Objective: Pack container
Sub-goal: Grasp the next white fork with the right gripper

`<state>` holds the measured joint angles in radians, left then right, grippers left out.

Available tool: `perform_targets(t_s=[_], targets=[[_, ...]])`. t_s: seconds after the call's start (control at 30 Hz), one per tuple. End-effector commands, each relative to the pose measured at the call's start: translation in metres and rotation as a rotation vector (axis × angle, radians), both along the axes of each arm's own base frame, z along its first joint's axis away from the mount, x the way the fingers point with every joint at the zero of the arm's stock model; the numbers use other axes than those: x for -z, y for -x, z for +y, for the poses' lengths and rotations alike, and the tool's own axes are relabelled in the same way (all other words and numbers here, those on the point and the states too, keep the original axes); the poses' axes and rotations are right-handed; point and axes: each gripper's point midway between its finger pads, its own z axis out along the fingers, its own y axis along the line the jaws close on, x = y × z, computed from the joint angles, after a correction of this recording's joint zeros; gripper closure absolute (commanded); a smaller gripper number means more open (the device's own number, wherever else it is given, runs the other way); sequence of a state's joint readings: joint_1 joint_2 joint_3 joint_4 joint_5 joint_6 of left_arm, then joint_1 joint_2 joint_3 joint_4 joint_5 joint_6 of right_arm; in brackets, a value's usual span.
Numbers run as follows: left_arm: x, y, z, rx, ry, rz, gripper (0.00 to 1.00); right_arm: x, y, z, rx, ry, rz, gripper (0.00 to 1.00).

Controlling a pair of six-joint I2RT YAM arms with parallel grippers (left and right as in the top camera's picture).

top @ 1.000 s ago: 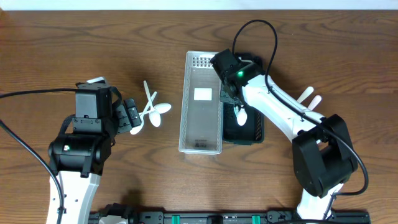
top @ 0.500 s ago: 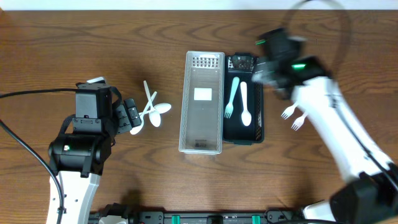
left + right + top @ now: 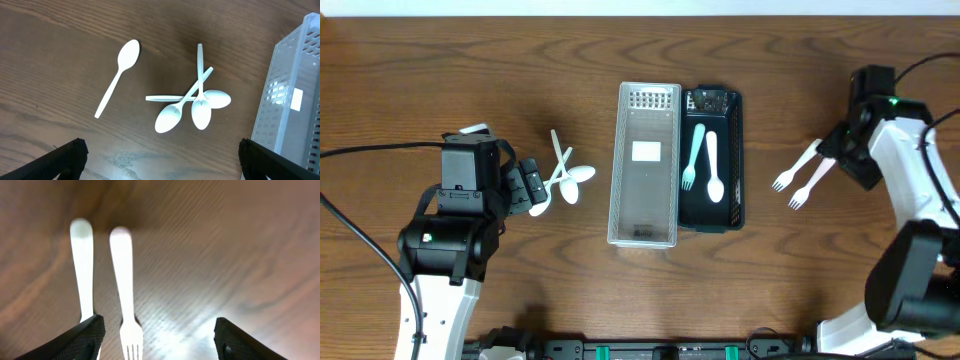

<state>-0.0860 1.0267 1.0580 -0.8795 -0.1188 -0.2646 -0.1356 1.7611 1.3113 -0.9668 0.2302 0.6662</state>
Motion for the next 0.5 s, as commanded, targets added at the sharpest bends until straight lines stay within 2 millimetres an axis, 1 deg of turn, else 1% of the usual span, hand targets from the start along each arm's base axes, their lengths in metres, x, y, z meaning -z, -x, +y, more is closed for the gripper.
perform_targets(t_s=[0.0,0.1,0.2,0.33,0.47], targets=[[-0.005,-0.002,0.002,0.000,-0.008,-0.009,0.02,0.025,0.001,0.016,0.004,-0.098,0.005,0.27],[-0.005,-0.002,0.002,0.000,-0.008,-0.009,0.02,0.049,-0.001,0.019,0.001,-0.117,-0.001,0.28],[-0.005,-0.002,0.002,0.000,-0.008,-0.009,0.02,0.068,0.000,0.022,0.000,-0.131,0.003,0.30],[-0.005,-0.002,0.002,0.000,-0.008,-0.009,0.02,0.085,0.004,0.026,-0.004,-0.156,0.008,0.35],[-0.005,-0.002,0.002,0.000,-0.008,-0.009,0.02,0.092,0.011,0.027,-0.002,-0.157,0.020,0.41]])
